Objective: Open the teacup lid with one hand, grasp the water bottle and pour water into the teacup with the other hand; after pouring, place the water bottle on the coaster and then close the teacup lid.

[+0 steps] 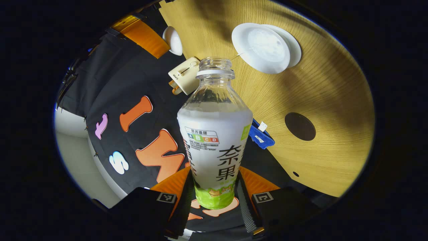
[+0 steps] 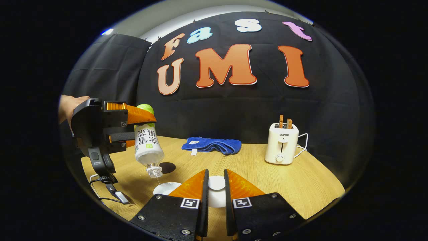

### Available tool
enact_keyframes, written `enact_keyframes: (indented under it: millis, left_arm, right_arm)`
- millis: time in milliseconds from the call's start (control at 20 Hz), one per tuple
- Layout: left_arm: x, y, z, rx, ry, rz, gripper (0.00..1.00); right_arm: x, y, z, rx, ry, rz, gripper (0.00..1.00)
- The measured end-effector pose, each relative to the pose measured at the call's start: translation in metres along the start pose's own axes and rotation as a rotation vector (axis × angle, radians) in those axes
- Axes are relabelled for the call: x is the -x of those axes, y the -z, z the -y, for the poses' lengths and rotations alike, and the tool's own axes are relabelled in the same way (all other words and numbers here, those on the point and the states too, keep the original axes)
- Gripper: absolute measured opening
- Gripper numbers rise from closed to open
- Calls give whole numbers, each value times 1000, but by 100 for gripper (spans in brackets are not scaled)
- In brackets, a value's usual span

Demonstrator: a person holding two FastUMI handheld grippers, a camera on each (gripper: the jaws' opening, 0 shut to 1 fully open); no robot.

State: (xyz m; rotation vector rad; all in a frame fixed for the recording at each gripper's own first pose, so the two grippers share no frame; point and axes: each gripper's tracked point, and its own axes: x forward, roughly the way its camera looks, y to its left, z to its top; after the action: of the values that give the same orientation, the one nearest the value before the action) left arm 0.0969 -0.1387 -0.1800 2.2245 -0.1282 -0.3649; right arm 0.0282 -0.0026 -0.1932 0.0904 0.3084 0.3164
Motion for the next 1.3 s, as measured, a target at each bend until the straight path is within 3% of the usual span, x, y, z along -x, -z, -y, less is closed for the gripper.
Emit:
enact_keyframes:
  millis: [150,200,350,500,750,850,950,1000,1100,1250,1300]
  left_arm:
    - [-3,-2,6,57,-24,25,67]
    - [-5,-1,10,94,-22,27,70]
    - [-6,-4,22,226,-48,32,66]
    - [0,1,17,404,-121,43,66]
    - [16,45,-37,613,-358,16,65]
    - [25,66,-48,716,-448,-9,70]
    - [29,90,-53,843,-510,-47,65]
    - [28,100,-54,916,-534,-62,68]
    - [27,116,-48,1067,-557,-94,65]
    - [20,119,-27,1303,-522,-124,67]
    - [16,119,-19,1394,-505,-132,68]
  right_arm:
    - [2,1,0,3,4,-1,22]
    - [2,-1,0,4,6,3,22]
    - [4,-6,-2,-1,2,12,22]
    - [4,-12,-4,-1,4,20,22]
    - [5,-21,-4,22,21,33,22]
    - [5,-23,-4,21,25,34,22]
    - [4,-27,-7,19,25,37,22]
    - [4,-29,-9,23,24,38,22]
    - [4,-32,-12,33,23,41,22]
    - [1,-29,-23,43,7,30,22]
    - [1,-27,-27,52,3,25,17]
